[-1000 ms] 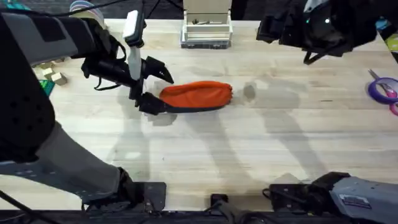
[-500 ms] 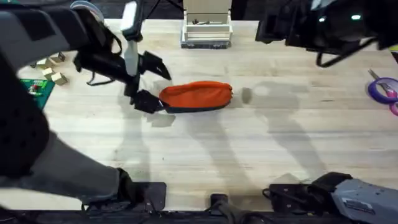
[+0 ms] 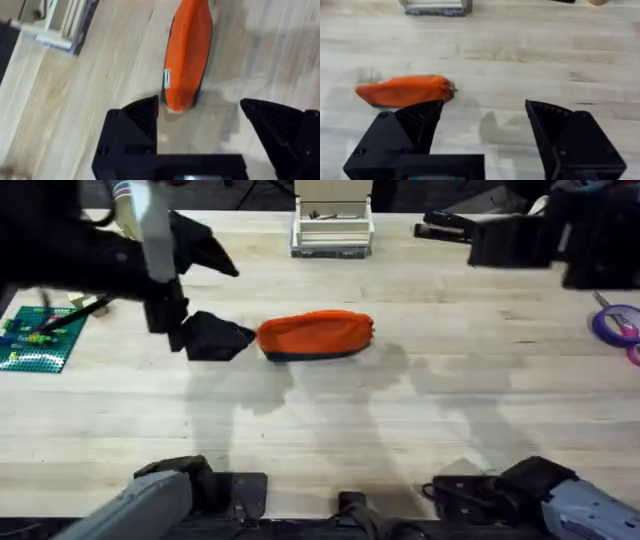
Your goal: Unzip the bag, pick up the pens from the table one at a time and place them inside, then zip the bag closed.
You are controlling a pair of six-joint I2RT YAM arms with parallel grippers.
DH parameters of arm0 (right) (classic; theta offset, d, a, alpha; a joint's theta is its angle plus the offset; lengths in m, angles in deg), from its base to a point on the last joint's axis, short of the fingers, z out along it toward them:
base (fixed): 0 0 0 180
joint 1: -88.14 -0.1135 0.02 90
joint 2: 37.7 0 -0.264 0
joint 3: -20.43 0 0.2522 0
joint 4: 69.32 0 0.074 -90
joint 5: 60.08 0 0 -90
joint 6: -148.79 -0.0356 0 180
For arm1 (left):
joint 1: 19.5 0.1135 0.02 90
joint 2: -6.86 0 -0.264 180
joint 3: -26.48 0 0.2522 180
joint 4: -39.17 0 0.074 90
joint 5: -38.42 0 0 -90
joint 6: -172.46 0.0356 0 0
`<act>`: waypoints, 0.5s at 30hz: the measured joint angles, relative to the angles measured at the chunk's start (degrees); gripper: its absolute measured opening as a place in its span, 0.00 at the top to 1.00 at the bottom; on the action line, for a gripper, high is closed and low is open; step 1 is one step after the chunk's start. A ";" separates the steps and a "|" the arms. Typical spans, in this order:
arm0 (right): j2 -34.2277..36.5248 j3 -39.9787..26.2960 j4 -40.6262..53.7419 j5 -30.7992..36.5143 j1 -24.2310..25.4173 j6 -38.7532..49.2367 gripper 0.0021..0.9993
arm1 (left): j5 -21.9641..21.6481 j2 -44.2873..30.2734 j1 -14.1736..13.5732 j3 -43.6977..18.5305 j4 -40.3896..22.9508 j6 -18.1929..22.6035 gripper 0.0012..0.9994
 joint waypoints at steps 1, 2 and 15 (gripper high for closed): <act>-0.65 0.00 0.94 -0.04 -0.06 0.68 0.00 | -0.84 1.72 0.00 0.00 -0.24 -1.84 0.00; -1.25 0.00 1.90 -0.09 -0.09 1.36 0.00 | -1.61 3.38 0.00 0.00 -0.34 -3.75 0.00; -4.44 0.00 9.46 -4.52 -0.09 5.74 0.00 | -4.75 15.12 0.00 0.00 -0.67 -30.22 0.00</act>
